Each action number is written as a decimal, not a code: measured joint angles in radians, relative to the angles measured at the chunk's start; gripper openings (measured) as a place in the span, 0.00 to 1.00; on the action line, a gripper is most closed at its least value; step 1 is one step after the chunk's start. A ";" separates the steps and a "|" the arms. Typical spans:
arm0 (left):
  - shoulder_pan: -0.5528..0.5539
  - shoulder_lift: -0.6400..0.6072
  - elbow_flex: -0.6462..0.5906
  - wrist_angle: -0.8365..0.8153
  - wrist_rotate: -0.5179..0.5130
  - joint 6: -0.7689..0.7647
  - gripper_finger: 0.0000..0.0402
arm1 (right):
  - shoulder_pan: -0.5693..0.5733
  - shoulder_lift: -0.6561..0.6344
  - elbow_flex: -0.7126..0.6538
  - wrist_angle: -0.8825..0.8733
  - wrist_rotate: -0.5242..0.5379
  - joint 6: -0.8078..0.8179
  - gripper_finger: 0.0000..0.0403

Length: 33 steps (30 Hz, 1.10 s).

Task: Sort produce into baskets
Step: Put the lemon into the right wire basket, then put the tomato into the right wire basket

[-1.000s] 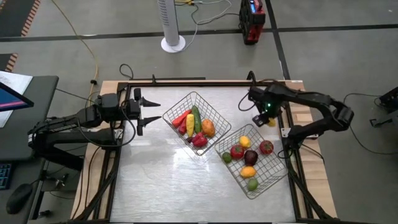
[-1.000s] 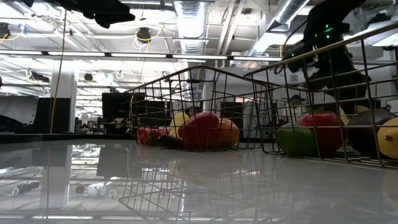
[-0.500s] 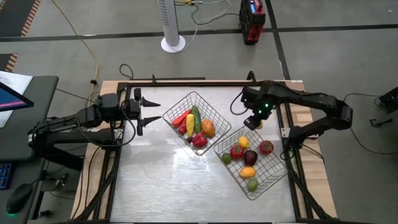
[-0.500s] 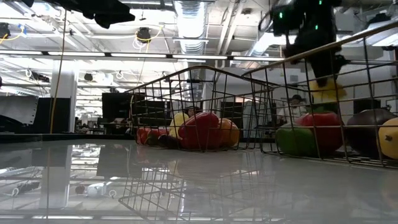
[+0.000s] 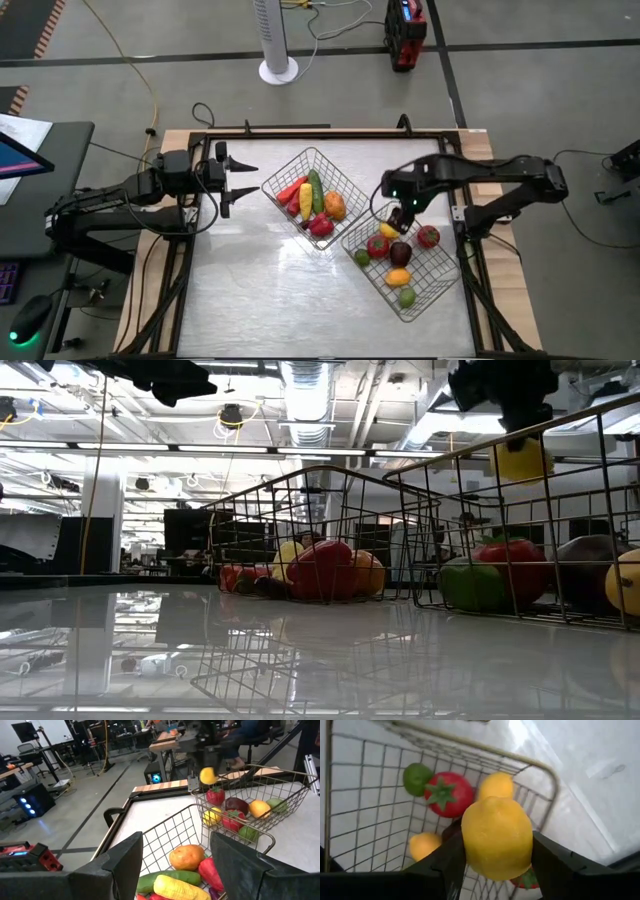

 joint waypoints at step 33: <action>0.000 0.000 0.000 -0.003 0.038 0.000 0.55 | -0.249 -0.186 -0.318 -0.151 -0.058 0.191 0.76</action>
